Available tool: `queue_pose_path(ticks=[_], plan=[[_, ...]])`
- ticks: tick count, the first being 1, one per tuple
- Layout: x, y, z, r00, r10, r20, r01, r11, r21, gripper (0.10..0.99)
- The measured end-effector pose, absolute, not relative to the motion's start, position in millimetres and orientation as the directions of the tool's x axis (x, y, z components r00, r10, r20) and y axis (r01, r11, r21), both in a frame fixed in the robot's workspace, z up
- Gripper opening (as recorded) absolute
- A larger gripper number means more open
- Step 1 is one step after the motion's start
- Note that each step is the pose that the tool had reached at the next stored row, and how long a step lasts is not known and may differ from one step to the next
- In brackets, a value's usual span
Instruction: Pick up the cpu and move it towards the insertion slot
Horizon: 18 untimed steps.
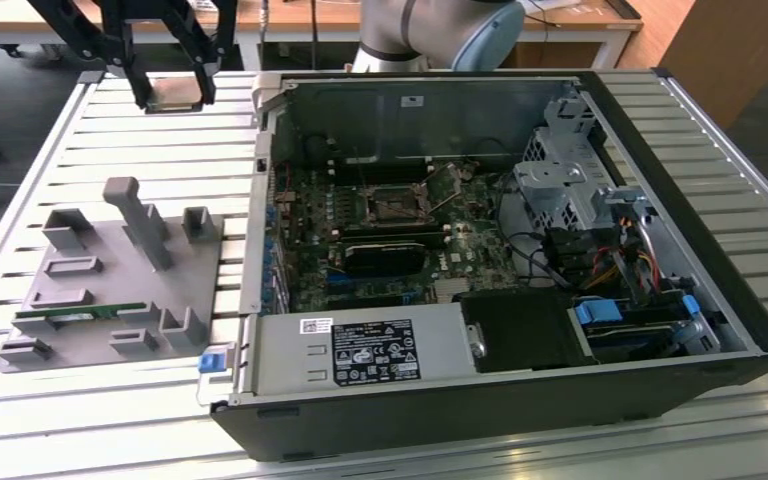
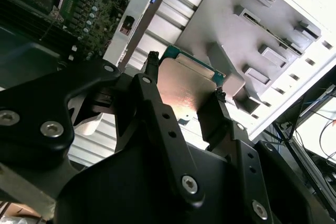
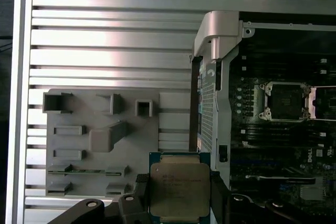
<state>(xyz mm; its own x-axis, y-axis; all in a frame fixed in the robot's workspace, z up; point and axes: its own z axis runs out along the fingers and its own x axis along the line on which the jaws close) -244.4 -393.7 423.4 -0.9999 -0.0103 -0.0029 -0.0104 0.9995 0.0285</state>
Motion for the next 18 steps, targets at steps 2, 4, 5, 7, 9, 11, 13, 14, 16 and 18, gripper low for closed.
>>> queue_pose_path(ticks=[2,4,5,7,9,11,13,14,16,18], plan=[[-242.3,-393.6,423.4,-1.0,-0.01,-0.003,-0.01,1.0,0.028,0.545],[-240.3,-393.6,423.4,-1.0,-0.01,-0.003,-0.01,1.0,0.028,0.545],[-239.2,-393.6,423.4,-1.0,-0.01,-0.003,-0.01,1.0,0.028,0.545],[-237.4,-393.5,423.4,-1.0,-0.01,-0.003,-0.01,1.0,0.029,0.545],[-235.3,-393.5,423.4,-1.0,-0.01,-0.003,-0.01,1.0,0.028,0.545],[-233.2,-393.4,423.4,-1.0,-0.01,-0.003,-0.01,1.0,0.029,0.545],[-231.1,-393.4,423.4,-1.0,-0.01,-0.003,-0.01,1.0,0.029,0.545],[-230.1,-393.4,423.4,-1.0,-0.01,-0.003,-0.01,1.0,0.028,0.545],[-228.2,-393.4,423.4,-1.0,-0.01,-0.003,-0.01,1.0,0.028,0.545],[-226.5,-393.4,423.4,-1.0,-0.01,-0.003,-0.01,1.0,0.029,0.545]])
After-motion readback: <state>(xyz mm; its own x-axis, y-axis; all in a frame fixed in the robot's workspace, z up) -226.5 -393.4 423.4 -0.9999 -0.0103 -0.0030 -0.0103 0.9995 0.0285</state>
